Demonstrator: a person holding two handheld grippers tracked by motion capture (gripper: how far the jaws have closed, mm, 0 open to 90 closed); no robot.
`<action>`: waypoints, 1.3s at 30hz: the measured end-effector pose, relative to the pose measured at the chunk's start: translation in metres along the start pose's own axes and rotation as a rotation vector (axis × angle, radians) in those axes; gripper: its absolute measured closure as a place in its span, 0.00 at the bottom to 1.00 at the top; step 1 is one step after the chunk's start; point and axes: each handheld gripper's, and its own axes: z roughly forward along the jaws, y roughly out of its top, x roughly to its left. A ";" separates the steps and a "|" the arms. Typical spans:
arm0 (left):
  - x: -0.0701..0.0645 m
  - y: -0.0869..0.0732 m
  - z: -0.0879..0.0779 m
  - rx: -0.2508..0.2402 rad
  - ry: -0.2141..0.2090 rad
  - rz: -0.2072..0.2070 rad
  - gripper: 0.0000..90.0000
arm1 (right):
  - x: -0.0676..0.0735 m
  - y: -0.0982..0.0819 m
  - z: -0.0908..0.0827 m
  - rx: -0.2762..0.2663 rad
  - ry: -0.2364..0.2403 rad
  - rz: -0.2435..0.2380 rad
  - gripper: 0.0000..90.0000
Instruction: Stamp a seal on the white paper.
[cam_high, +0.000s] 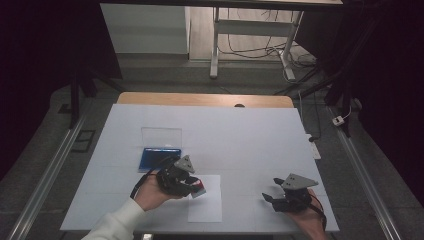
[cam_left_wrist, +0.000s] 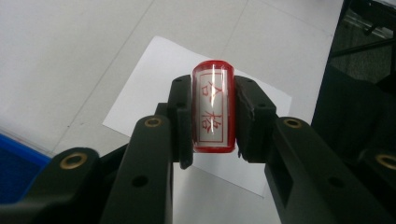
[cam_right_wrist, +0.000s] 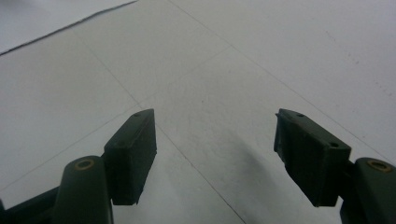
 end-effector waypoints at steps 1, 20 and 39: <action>0.000 0.000 0.002 0.005 -0.002 0.000 0.78 | 0.000 0.000 0.000 0.000 0.000 0.000 0.33; -0.002 0.007 0.032 0.066 0.021 0.015 0.78 | 0.000 -0.001 0.000 0.004 0.000 -0.003 0.33; -0.003 0.008 0.044 0.104 0.046 0.032 0.78 | -0.001 -0.001 0.000 0.006 0.002 -0.003 0.32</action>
